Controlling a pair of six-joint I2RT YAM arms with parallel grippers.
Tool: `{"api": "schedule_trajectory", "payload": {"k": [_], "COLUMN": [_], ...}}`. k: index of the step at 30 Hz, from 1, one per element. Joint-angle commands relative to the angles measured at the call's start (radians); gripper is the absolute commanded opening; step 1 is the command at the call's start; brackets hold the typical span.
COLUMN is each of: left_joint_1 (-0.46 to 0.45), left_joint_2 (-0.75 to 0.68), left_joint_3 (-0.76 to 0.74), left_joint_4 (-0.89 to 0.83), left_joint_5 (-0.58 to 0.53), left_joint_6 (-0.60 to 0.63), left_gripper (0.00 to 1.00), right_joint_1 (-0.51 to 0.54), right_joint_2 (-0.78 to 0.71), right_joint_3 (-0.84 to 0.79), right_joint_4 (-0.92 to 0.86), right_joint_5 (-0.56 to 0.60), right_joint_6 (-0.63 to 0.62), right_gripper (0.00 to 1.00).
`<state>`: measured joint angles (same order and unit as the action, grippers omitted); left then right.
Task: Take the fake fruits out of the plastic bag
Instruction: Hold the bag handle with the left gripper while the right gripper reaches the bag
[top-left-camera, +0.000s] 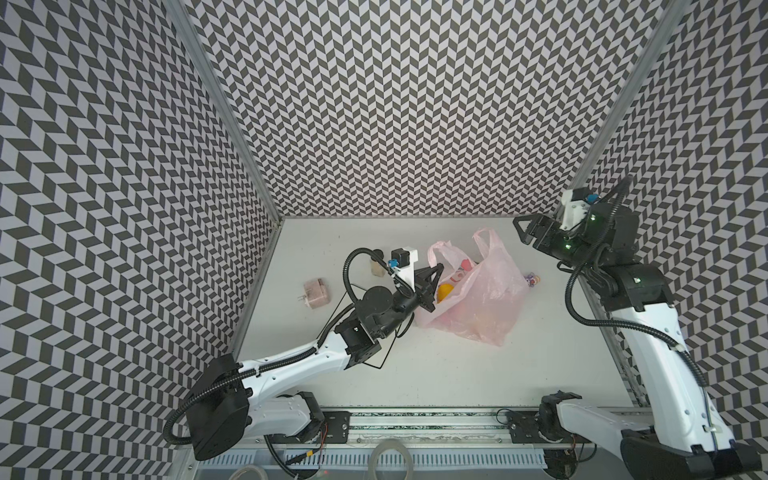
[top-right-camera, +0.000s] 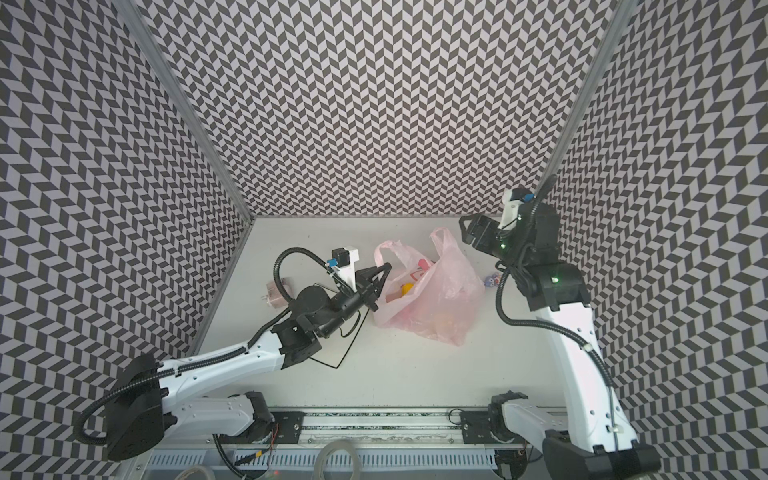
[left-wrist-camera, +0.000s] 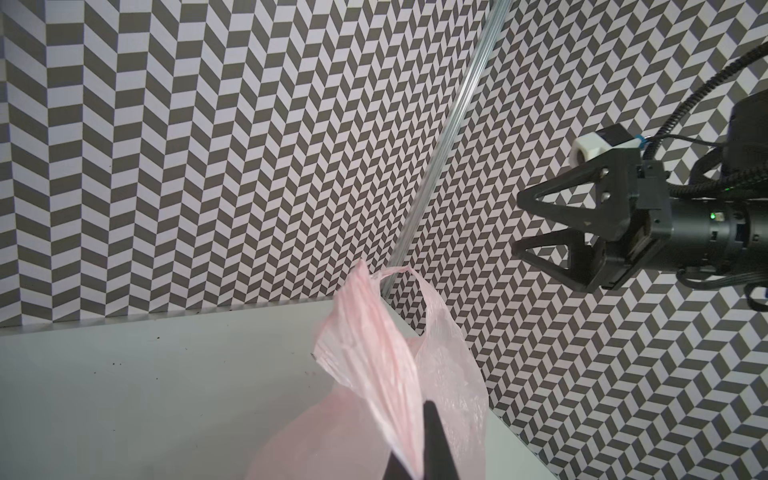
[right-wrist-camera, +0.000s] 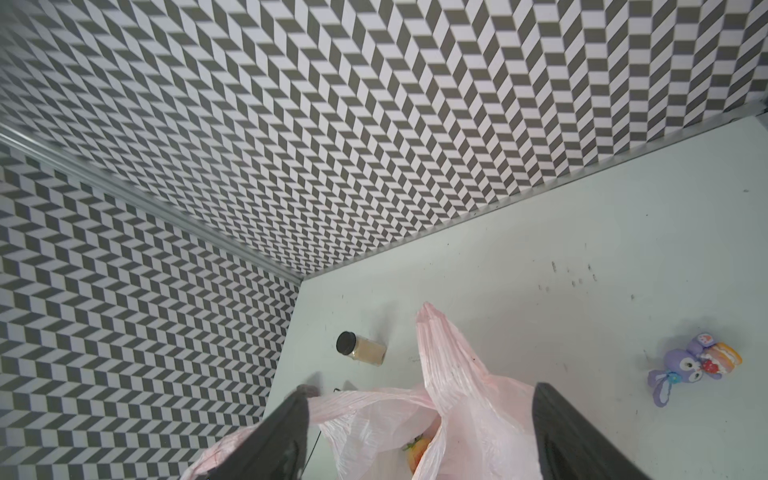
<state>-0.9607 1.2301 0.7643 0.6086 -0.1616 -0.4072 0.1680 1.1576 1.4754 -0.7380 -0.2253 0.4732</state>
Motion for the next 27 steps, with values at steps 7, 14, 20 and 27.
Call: {"api": "schedule_trajectory", "payload": {"k": [7, 14, 20, 27], "left_joint_1": [0.004, 0.004, 0.007, 0.07], "left_joint_2": [-0.04, -0.055, -0.044, 0.025], "left_joint_3": [-0.025, -0.031, -0.024, 0.069], "left_joint_4": [0.035, 0.025, 0.022, -0.018], "left_joint_5": [0.021, 0.02, 0.009, -0.015], "left_joint_6": [-0.025, -0.019, -0.026, -0.111], "left_gripper": [0.0, 0.0, 0.0, 0.0], "right_joint_1": [0.128, 0.131, 0.13, 0.13], "right_joint_2": [0.204, 0.29, 0.294, 0.282], "right_joint_3": [0.084, 0.112, 0.058, 0.076], "right_joint_4": [-0.001, -0.017, 0.077, 0.249], "right_joint_5": [0.241, 0.272, 0.201, 0.23], "right_joint_6": [-0.288, -0.345, -0.333, -0.282], "right_gripper": [0.83, 0.82, 0.46, 0.09]}}
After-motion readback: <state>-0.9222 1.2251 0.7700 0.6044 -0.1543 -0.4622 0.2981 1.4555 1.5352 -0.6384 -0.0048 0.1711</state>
